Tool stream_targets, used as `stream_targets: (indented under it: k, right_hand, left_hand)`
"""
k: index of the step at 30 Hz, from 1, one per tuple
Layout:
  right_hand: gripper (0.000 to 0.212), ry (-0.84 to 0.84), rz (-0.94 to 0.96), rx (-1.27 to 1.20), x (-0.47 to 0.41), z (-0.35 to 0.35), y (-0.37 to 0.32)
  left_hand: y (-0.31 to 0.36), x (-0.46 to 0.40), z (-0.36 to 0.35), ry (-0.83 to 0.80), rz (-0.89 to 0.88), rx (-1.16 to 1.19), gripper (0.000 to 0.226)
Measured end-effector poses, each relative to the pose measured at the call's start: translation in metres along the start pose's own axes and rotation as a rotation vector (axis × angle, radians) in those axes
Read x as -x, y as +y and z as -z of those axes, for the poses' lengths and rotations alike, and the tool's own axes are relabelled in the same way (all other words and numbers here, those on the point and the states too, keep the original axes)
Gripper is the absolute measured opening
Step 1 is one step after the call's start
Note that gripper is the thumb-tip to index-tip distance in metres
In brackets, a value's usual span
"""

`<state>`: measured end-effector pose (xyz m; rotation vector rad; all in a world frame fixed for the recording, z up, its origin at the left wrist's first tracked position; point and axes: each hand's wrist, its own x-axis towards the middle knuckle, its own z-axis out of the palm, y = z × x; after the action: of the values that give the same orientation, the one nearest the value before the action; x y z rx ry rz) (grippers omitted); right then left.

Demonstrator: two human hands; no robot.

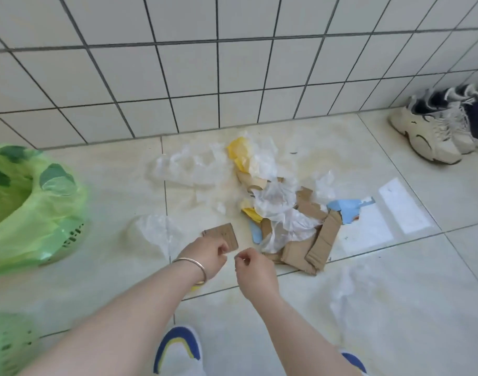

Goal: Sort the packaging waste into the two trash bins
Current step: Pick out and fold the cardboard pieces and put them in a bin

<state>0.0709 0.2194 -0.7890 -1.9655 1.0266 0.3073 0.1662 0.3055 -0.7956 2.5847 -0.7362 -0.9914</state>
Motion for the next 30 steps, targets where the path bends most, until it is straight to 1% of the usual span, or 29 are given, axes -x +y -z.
stream_targets:
  k: [3, 6, 11, 14, 16, 19, 21, 23, 24, 26, 28, 30]
  right_hand:
    - [0.029, 0.010, -0.029, 0.046, -0.031, 0.006, 0.019]
    - [0.036, 0.020, 0.022, 0.123, -0.056, 0.007, 0.033]
    - [0.037, 0.044, 0.093, 0.211, -0.089, -0.002, 0.041]
    - [0.038, 0.020, 0.151, 0.250, -0.105, -0.009, 0.039]
    - [0.038, -0.003, 0.176, 0.273, -0.113, -0.011, 0.040]
    - [0.039, 0.023, 0.134, 0.328, -0.121, -0.008, 0.045]
    - [0.040, 0.053, 0.090, 0.362, -0.123, -0.003, 0.049]
    - [0.040, 0.086, 0.055, 0.358, -0.125, 0.003, 0.051]
    - [0.041, 0.107, 0.036, 0.345, -0.126, 0.006, 0.051]
    - [0.045, 0.146, -0.003, 0.339, -0.128, 0.011, 0.054]
    - [0.051, 0.191, -0.004, 0.375, -0.130, 0.017, 0.056]
    - [0.056, 0.216, -0.005, 0.421, -0.131, 0.023, 0.060]
  left_hand:
    - [-0.006, -0.038, -0.019, -0.036, 0.020, -0.075, 0.030]
    - [-0.016, -0.066, -0.033, -0.013, 0.037, -0.150, 0.036]
    - [-0.029, -0.091, -0.045, 0.063, 0.046, -0.227, 0.056]
    - [-0.035, -0.102, -0.051, 0.051, 0.066, -0.250, 0.070]
    - [-0.036, -0.107, -0.053, 0.048, 0.066, -0.305, 0.075]
    - [-0.035, -0.114, -0.053, 0.023, 0.126, -0.322, 0.080]
    - [-0.032, -0.118, -0.052, -0.012, 0.205, -0.284, 0.076]
    - [-0.027, -0.121, -0.052, -0.050, 0.229, -0.220, 0.059]
    - [-0.023, -0.122, -0.052, -0.055, 0.229, -0.115, 0.047]
    - [-0.012, -0.123, -0.051, -0.064, 0.229, 0.198, 0.025]
    - [-0.001, -0.128, -0.050, -0.074, 0.215, 0.429, 0.018]
    - [0.011, -0.132, -0.052, -0.033, 0.239, 0.533, 0.020]
